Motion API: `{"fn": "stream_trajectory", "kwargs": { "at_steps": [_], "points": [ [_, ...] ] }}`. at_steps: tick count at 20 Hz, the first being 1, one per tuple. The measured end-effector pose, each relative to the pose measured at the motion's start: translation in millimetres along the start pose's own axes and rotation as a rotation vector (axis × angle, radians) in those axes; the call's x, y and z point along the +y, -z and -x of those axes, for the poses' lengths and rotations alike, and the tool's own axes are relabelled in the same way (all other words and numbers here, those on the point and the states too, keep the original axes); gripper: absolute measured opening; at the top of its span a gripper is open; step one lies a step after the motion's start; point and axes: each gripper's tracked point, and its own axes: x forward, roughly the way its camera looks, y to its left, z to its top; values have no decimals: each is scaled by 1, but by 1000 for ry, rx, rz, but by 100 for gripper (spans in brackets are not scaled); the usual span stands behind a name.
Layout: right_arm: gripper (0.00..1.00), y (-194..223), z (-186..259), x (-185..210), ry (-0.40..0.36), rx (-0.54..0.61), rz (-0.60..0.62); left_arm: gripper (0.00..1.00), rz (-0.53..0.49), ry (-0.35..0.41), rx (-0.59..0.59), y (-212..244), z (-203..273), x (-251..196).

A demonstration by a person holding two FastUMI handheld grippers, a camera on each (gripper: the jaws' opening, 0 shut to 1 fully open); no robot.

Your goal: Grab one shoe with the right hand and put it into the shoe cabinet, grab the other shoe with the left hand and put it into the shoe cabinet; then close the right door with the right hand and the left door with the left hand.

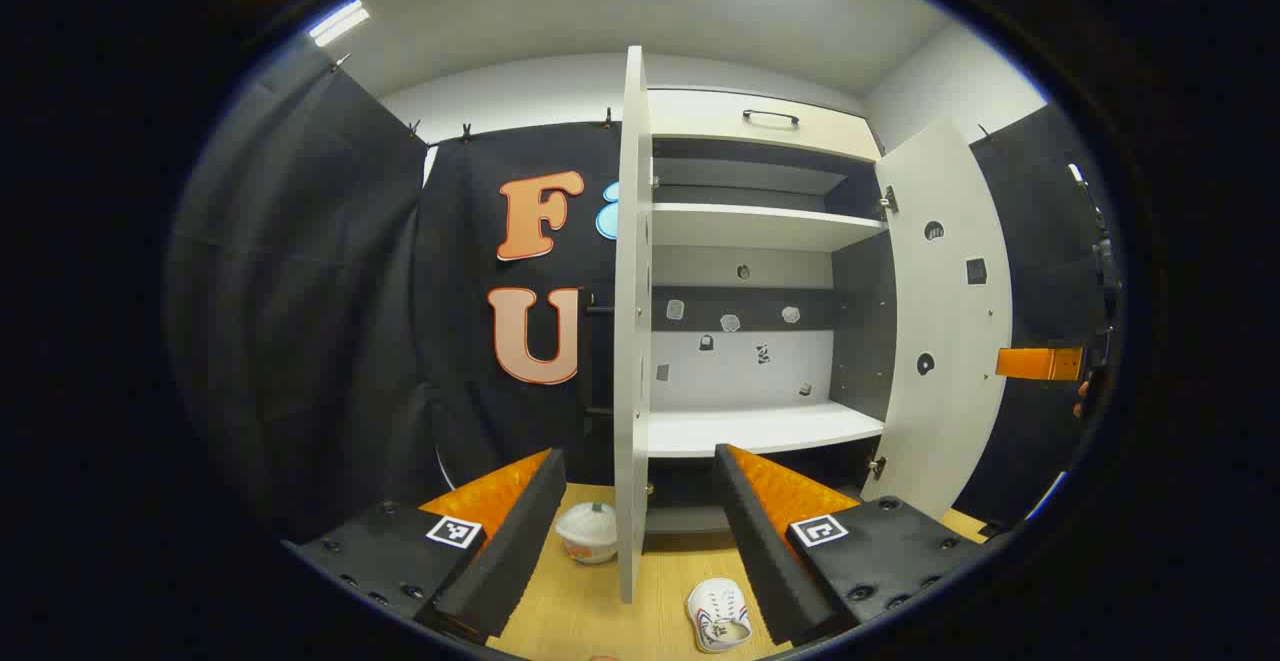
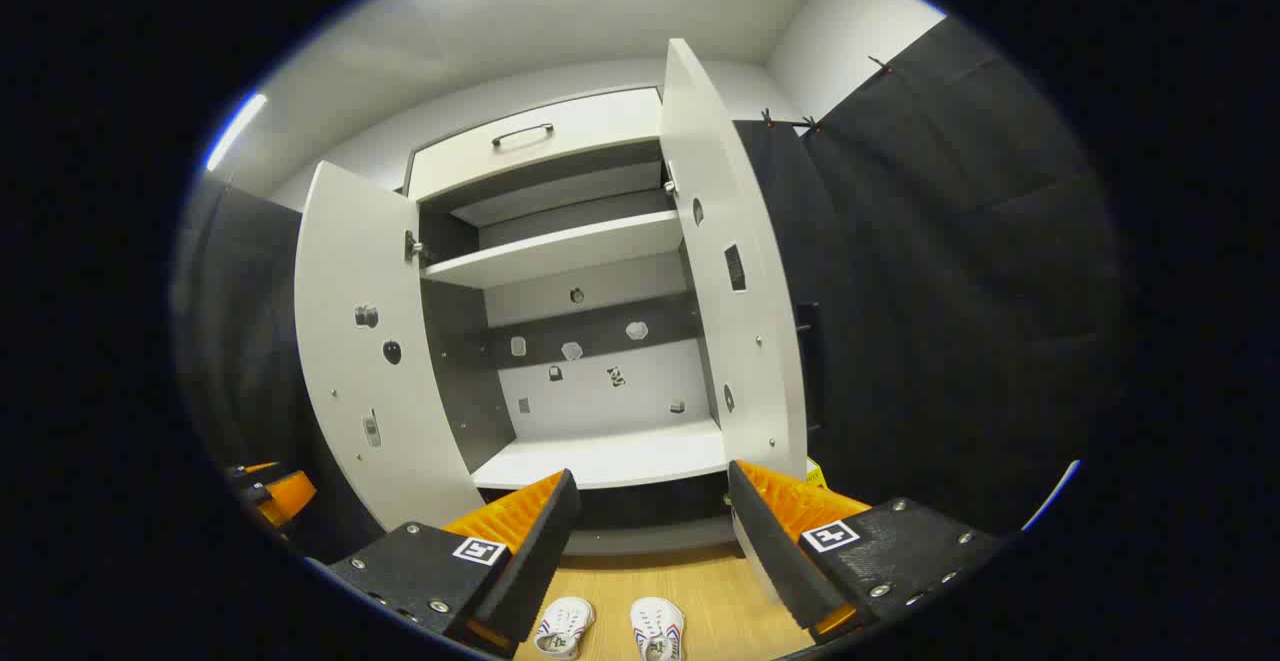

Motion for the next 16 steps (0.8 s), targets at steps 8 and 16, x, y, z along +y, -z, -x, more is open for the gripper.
{"fn": "stream_trajectory", "kwargs": {
  "at_steps": [8,16],
  "points": [
    [94,-63,-11,-11,-2,-167,-32,96,37,-5,7,2,-18,7],
    [94,-33,-19,-44,13,-78,-59,96,4,-52,-35,-22,-30,6]
  ]
}}
